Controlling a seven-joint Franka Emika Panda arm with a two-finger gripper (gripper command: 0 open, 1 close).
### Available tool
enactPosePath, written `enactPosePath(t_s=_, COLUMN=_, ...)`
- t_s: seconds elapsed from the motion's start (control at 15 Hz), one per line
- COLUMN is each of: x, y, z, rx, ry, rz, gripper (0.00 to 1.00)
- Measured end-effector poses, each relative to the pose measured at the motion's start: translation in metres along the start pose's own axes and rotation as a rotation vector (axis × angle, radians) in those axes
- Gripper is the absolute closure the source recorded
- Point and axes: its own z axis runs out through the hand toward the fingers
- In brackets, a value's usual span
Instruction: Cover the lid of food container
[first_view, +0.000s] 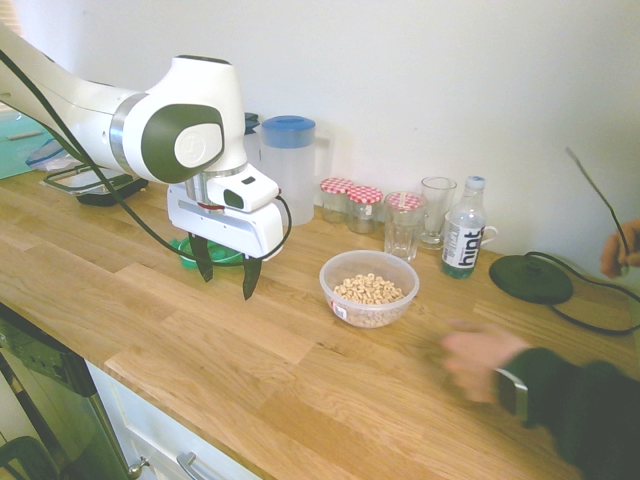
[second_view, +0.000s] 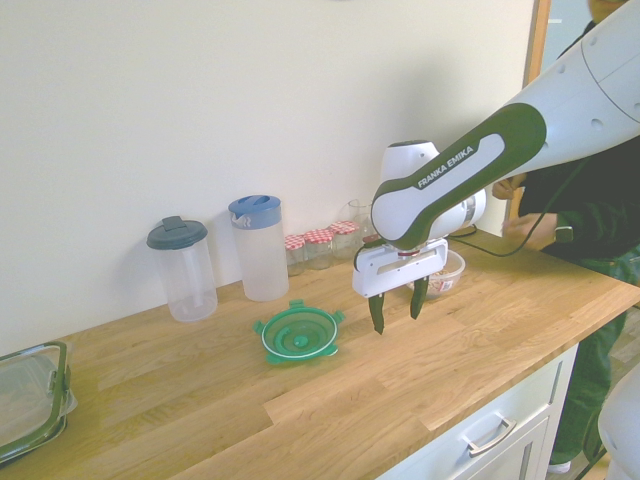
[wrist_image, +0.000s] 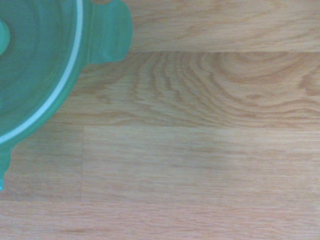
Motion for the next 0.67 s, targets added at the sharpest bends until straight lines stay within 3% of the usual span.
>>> enactPosePath(t_s=0.2, x=0.001, y=-0.001, z=-0.001, rx=0.017, ry=-0.006, rz=0.007, gripper=0.00)
enactPosePath(t_s=0.4, x=0.015, y=-0.004, z=-0.010, rx=0.126, ry=-0.061, rz=0.006, gripper=0.00)
enactPosePath(t_s=0.67, x=0.063, y=-0.009, z=-0.002, rx=0.286, ry=-0.207, rz=0.013, gripper=0.00)
